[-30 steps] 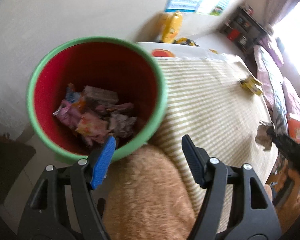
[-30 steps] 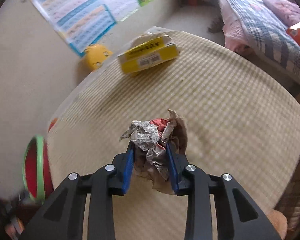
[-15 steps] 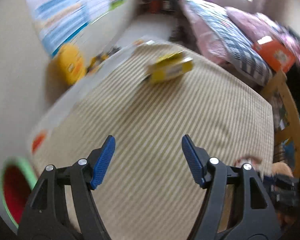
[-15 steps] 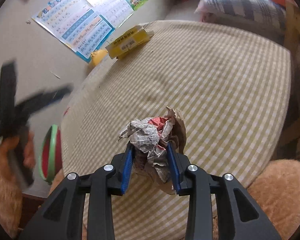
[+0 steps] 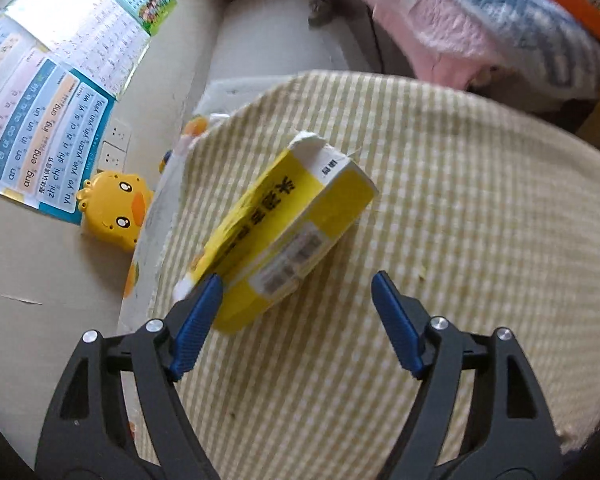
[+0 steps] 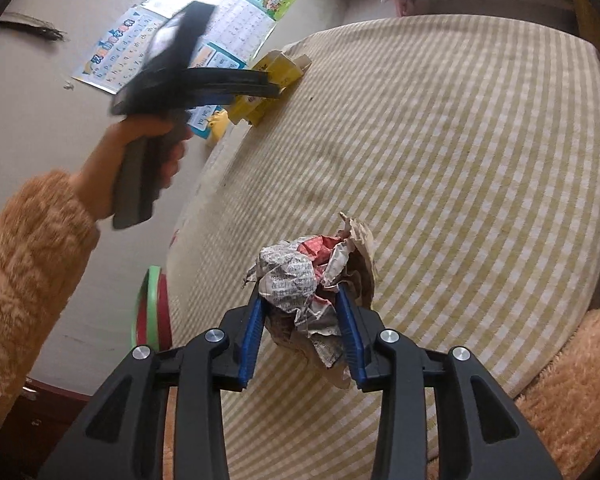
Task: Collect trash
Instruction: 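Grasp the crumpled paper with the right gripper while the left grasps the yellow box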
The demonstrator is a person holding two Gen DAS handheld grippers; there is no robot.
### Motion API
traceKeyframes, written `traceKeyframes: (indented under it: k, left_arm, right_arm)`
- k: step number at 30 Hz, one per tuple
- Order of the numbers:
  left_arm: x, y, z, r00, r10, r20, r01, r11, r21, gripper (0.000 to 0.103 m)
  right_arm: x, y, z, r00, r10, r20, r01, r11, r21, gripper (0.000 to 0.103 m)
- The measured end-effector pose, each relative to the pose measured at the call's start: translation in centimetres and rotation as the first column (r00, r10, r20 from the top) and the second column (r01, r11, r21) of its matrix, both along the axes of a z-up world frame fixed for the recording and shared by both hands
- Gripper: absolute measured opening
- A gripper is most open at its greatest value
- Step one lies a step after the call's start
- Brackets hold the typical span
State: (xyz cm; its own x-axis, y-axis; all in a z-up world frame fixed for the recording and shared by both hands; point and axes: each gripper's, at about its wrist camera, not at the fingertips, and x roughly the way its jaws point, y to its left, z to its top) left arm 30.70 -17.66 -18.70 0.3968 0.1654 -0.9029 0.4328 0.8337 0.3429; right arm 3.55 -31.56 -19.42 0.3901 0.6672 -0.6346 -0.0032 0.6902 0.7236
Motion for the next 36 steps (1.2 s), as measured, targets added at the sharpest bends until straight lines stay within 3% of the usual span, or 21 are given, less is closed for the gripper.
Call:
traceKeyframes:
  k: [3, 5, 6, 8, 9, 11, 13, 18, 19, 25, 31, 36]
  left_arm:
    - [0.8, -0.8, -1.1, 0.999, -0.031, 0.027, 0.029, 0.996, 0.088, 0.074]
    - [1.1, -0.8, -1.3, 0.999, -0.035, 0.032, 0.032, 0.995, 0.099, 0.072]
    - [1.2, -0.8, -1.3, 0.999, -0.032, 0.033, 0.028, 0.995, 0.096, 0.067]
    - [1.3, -0.4, -1.2, 0.999, -0.024, 0.042, 0.019, 0.993, 0.116, 0.04]
    - [1.5, -0.3, -1.1, 0.999, -0.027, 0.044, 0.022, 0.993, 0.119, 0.039]
    - [1.2, 0.2, -0.4, 0.998, -0.043, 0.056, 0.037, 0.994, 0.101, 0.025]
    - [0.4, 0.5, 0.7, 0.996, -0.043, 0.075, 0.036, 0.995, 0.095, 0.017]
    - [-2.8, 3.2, 4.2, 0.997, -0.019, 0.069, 0.021, 0.999, -0.025, 0.011]
    - [-3.6, 3.7, 4.7, 0.998, -0.015, 0.061, 0.018, 0.998, -0.052, 0.005]
    - [-10.2, 8.3, 7.9, 0.999, 0.033, 0.008, -0.031, 0.979, -0.203, 0.004]
    - [-16.5, 13.2, 9.7, 0.987, 0.104, -0.12, -0.142, 0.919, -0.369, 0.004]
    - [-20.2, 14.7, 8.3, 0.973, 0.127, -0.192, -0.199, 0.884, -0.424, 0.004]
  right_arm:
    - [0.0, -0.2, -0.1, 1.0, -0.001, -0.003, 0.001, 1.0, 0.014, 0.035]
    - [0.0, -0.2, -0.1, 1.0, 0.001, -0.004, -0.001, 1.0, 0.018, 0.035]
    - [0.0, -0.2, -0.2, 1.0, 0.002, -0.004, -0.002, 1.0, 0.018, 0.035]
    - [0.2, -0.4, -0.3, 1.0, 0.006, -0.006, -0.006, 1.0, 0.019, 0.035]
    - [0.3, -0.3, -0.4, 1.0, 0.007, -0.006, -0.007, 1.0, 0.017, 0.035]
    - [0.3, -0.2, -0.4, 1.0, 0.008, -0.007, -0.008, 1.0, 0.011, 0.036]
    - [0.5, -0.2, -0.5, 1.0, 0.006, -0.008, -0.006, 1.0, 0.005, 0.036]
    - [0.4, 0.1, -0.5, 1.0, 0.006, -0.008, -0.006, 1.0, -0.012, 0.038]
    - [0.4, 0.2, -0.5, 1.0, 0.004, -0.008, -0.004, 1.0, -0.017, 0.038]
    - [0.3, 1.3, -0.4, 1.0, 0.009, -0.001, -0.009, 0.999, -0.053, 0.039]
    - [0.3, 2.5, -0.5, 1.0, 0.014, -0.001, -0.014, 0.997, -0.072, 0.041]
    - [0.3, 3.4, -0.1, 1.0, 0.018, 0.007, -0.018, 0.995, -0.098, 0.043]
